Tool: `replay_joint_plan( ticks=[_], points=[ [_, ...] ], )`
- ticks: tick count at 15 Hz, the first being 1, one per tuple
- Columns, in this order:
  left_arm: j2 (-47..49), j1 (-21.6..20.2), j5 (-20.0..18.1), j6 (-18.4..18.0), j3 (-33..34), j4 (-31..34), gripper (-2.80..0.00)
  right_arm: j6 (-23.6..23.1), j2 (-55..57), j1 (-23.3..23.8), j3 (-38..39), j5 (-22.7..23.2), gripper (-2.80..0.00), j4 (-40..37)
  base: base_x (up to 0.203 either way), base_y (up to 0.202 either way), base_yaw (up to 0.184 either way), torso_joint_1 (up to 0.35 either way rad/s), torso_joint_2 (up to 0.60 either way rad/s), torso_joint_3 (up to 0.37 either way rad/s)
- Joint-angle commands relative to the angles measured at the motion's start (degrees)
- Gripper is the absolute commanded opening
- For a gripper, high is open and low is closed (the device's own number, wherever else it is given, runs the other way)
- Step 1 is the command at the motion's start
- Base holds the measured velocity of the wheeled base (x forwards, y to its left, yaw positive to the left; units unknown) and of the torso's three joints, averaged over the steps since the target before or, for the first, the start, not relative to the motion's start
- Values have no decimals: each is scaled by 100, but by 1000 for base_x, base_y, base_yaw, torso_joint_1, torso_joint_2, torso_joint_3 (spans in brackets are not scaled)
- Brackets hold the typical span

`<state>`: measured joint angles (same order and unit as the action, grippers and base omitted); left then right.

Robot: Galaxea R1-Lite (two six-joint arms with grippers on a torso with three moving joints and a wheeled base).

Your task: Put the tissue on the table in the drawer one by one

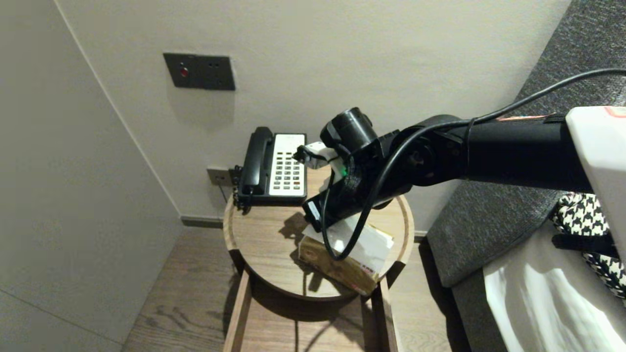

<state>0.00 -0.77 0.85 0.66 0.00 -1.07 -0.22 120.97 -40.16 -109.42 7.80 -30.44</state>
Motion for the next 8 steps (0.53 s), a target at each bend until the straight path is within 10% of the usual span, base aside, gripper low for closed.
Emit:
replay_joint_plan(
  ticks=[1,8],
  points=[
    [-26,-2,3,4,0,-2,-280,-3,-141,0,17,2,-280,-112,0,0,0,0,0,0],
    [-26,-2,3,4,0,-7,-280,10,-565,111,-18,-22,-280,-250,0,0,0,0,0,0]
  ],
)
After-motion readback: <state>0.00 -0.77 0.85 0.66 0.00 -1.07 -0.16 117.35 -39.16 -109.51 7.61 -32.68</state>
